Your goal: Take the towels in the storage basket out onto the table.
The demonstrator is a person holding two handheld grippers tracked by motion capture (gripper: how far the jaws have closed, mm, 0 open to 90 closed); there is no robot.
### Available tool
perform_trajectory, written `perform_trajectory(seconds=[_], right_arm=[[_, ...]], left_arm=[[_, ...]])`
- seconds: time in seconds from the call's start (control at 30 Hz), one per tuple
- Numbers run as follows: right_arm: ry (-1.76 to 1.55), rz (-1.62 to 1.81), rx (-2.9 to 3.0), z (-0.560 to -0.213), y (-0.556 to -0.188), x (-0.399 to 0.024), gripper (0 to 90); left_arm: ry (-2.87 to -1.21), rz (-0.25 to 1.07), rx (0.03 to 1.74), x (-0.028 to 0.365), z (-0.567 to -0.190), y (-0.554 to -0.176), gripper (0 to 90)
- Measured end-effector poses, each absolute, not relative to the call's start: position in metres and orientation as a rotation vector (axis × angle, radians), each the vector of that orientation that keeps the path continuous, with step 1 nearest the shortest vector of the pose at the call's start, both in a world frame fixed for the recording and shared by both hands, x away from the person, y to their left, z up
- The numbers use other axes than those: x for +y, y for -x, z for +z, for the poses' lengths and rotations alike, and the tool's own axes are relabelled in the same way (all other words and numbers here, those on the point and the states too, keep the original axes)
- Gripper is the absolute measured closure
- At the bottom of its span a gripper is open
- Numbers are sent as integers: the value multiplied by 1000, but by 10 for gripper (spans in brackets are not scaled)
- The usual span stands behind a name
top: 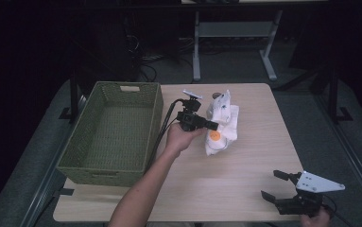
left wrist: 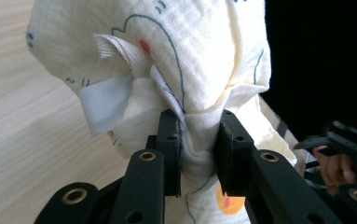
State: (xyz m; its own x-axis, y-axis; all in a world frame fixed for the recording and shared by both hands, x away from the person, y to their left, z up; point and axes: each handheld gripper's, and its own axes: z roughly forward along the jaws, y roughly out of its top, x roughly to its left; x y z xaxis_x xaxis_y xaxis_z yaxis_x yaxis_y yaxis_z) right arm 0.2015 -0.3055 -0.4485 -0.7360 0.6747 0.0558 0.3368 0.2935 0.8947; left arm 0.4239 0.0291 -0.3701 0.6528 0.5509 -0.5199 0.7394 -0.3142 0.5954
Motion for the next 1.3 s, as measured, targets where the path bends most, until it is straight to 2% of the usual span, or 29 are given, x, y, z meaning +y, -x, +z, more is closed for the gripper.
perform_trajectory(seconds=[0.43,1.07,1.3], right_arm=[[-918,1414,2238,-449,-202,-306,138],[-928,1432,2226,-449,-202,-308,138],[-929,1443,2223,-449,-201,-308,138]], left_arm=[[-2062,-256,1071,23,-400,-426,737],[-2225,-151,1064,6,-426,-423,718],[-2232,-157,1071,0,-433,-424,692]])
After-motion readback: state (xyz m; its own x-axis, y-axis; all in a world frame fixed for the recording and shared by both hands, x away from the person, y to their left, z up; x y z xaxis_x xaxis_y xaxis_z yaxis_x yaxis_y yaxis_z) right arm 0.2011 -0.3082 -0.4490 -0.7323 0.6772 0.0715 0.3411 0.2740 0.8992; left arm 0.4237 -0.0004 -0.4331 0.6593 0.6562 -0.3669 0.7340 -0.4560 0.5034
